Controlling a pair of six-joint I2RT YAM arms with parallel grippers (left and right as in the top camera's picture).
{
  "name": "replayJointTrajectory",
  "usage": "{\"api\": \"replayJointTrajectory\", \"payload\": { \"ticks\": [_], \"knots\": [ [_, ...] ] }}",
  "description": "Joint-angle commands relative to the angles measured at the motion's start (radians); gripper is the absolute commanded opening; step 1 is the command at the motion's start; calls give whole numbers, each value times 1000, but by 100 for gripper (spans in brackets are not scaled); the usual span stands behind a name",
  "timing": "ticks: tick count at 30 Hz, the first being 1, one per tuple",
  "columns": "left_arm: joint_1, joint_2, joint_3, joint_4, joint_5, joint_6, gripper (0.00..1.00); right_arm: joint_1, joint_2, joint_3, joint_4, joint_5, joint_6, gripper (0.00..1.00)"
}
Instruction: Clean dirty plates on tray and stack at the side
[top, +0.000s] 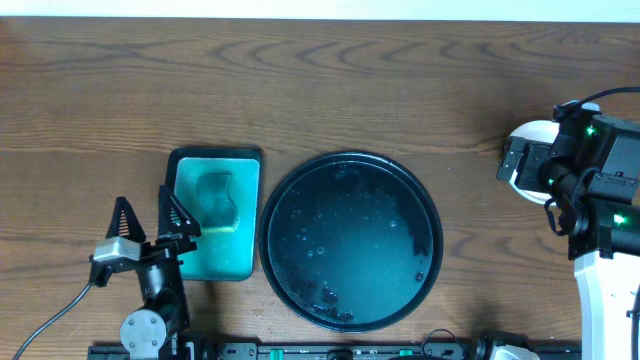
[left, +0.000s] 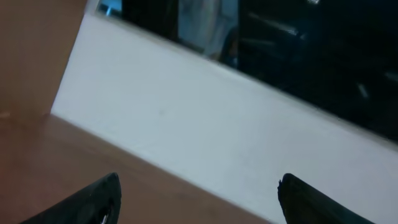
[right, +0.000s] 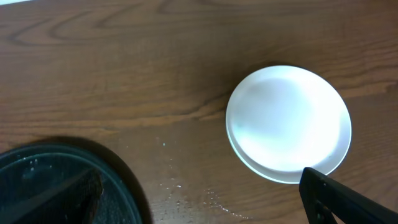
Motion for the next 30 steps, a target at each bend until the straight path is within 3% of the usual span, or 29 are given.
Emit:
{"api": "replayJointTrajectory", "payload": {
  "ticks": [1,5,10,30],
  "knots": [
    [3,-8,-2,-93,7,-39,81,11,1,10,0,1,-15,99],
    [3,-8,-2,-292,7,-106,81,11,1,10,0,2,-15,99],
    [3,-8,-2,-431,22,-95,81,11,1,10,0,2,-15,99],
    [3,-6,-2,-428,21,-67,81,11,1,10,0,1,-15,99]
  ]
}}
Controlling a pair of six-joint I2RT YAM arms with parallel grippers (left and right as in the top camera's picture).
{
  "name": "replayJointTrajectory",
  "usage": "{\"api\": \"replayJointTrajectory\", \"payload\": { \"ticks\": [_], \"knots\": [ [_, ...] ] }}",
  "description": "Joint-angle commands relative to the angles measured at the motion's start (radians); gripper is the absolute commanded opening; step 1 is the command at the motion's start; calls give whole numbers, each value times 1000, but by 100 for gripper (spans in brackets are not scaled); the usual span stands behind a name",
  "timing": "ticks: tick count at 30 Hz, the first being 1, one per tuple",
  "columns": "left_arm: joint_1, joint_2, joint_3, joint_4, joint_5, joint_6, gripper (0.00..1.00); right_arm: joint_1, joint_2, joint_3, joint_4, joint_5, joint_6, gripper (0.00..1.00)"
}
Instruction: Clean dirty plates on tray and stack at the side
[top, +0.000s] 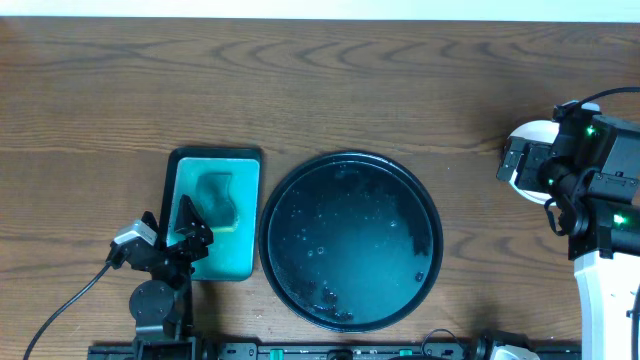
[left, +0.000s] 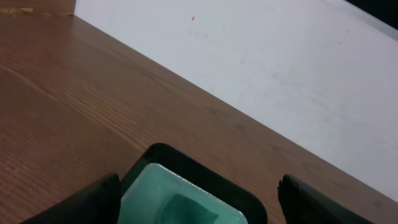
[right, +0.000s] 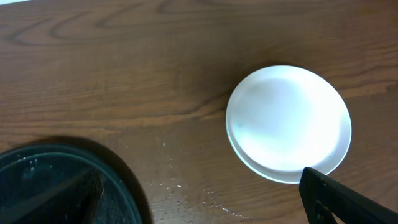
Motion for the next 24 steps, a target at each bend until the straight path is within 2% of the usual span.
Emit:
{"api": "replayJointTrajectory", "payload": {
  "ticks": [1,17,24],
  "knots": [
    [3,-6,-9,-55,-6,9,81,11,1,10,0,2,-15,99],
    [3,-6,-9,-55,-6,9,81,11,-1,8,-2,2,-15,99],
    [3,-6,-9,-55,-6,9,81,78,-142,-10,-33,2,-15,99]
  ]
}}
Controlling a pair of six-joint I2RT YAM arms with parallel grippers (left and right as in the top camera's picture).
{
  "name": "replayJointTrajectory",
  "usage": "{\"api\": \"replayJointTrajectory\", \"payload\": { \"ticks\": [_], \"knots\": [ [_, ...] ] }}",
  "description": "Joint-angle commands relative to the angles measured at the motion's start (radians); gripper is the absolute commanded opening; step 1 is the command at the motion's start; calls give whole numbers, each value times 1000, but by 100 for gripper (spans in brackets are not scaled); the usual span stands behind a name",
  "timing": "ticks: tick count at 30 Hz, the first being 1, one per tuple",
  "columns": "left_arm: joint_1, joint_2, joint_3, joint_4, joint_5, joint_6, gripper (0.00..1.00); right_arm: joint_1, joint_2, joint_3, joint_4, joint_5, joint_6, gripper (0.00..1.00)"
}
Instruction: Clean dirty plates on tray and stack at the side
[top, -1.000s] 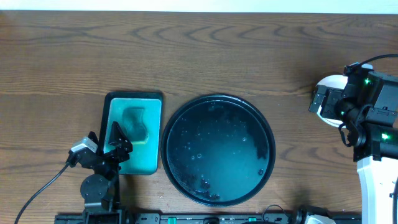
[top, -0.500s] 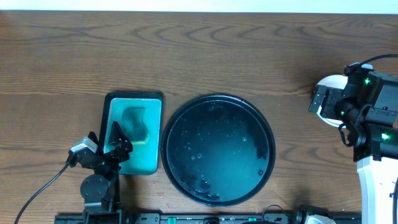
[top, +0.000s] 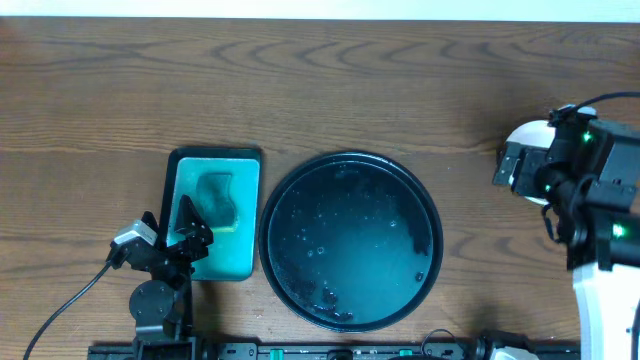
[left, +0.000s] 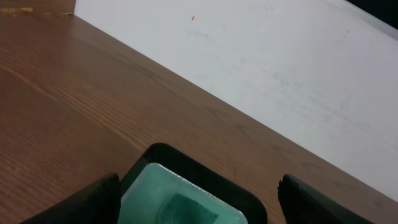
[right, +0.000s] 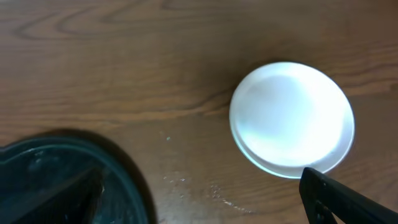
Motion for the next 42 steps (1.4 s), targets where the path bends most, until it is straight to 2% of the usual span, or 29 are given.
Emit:
{"api": "replayJointTrajectory", "payload": {
  "ticks": [1,6,10,15,17,22,26,28,33,38,42],
  "knots": [
    [3,-6,-10,-53,-8,10,81,56,-113,-18,-1,-1,-15,99],
    [3,-6,-10,-53,-8,10,81,144,-308,-140,-1,-1,-15,99],
    [3,-6,-10,-53,-8,10,81,181,-505,-338,78,3,-14,99],
    [3,-6,-10,-53,-8,10,81,183,-718,-623,393,-50,-8,99],
    [3,-6,-10,-53,-8,10,81,183,-774,-732,557,-57,39,99],
    [3,-6,-10,-53,-8,10,81,183,-855,-951,979,-56,152,99],
    [3,-6,-10,-53,-8,10,81,183,-903,-1053,1173,-56,151,99],
    [3,-6,-10,-53,-8,10,82,183,-941,-1082,1191,-56,151,99],
    [3,-6,-10,-53,-8,10,81,202,-1051,-1080,1070,-28,150,99],
    [3,-6,-10,-53,-8,10,81,210,-1049,-1080,1017,-27,150,99],
    [3,-6,-10,-54,-8,10,81,210,-1049,-1080,913,-31,174,99]
  ]
}}
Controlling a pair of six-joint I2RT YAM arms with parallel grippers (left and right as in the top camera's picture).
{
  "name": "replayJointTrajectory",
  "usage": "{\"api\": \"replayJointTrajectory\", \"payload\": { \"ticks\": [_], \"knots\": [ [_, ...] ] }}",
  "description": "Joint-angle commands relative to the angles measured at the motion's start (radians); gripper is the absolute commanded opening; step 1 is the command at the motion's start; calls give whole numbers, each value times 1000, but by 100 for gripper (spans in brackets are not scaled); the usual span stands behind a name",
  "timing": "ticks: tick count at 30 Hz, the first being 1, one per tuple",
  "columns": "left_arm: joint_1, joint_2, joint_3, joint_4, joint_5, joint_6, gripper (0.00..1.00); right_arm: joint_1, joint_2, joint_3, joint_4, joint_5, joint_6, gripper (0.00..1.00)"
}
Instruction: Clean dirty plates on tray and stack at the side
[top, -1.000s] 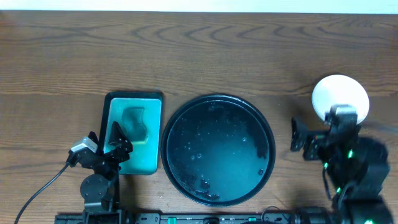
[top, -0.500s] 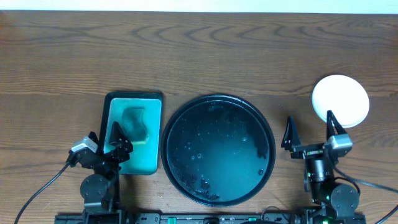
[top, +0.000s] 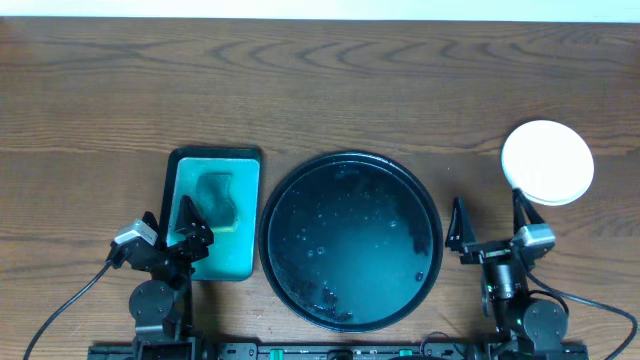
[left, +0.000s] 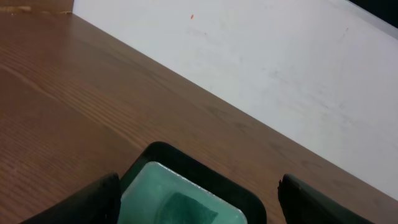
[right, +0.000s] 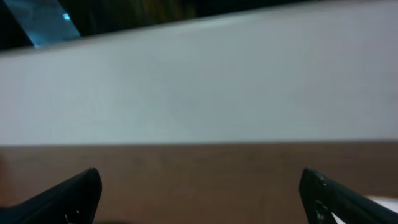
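The round black tray (top: 350, 240) lies at the table's middle, wet with droplets and with no plates on it. White plates (top: 547, 162) sit stacked at the far right. My left gripper (top: 165, 232) rests open near the front edge, beside the teal sponge tray (top: 213, 215) (left: 186, 199), where a green sponge (top: 217, 197) lies. My right gripper (top: 490, 225) is parked open near the front edge, right of the black tray, holding nothing.
The brown wooden table (top: 320, 90) stretches wide behind the trays. A white wall (right: 199, 87) runs along its far edge. A black rail (top: 330, 350) lines the front edge, and cables trail from both arm bases.
My right arm was over the white plates at the far right; now it sits low at the front edge, right of the black tray. The plate stack shows fully. The left arm is unchanged.
At first my left gripper stood raised by the sponge tray and my right hovered over the stacked plates. The left gripper then sat lower at the front edge and stayed. The right lingered over the plates, and now it is also down at the front.
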Motion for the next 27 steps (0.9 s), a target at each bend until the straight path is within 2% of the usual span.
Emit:
{"api": "replayJointTrajectory", "payload": {
  "ticks": [1,5,9,17,27],
  "knots": [
    [3,-6,-13,-47,-13,9,81,7,-6,-2,-75,8,55,99],
    [3,-6,-13,-47,-13,9,81,7,-6,-2,-230,13,139,99],
    [3,-6,-13,-47,-13,9,81,7,-6,-2,-225,19,58,99],
    [3,-6,-13,-47,-13,9,81,7,-6,-2,-227,19,-11,99],
    [3,-6,-13,-47,-13,9,82,6,-6,-2,-224,19,-12,99]
  ]
}}
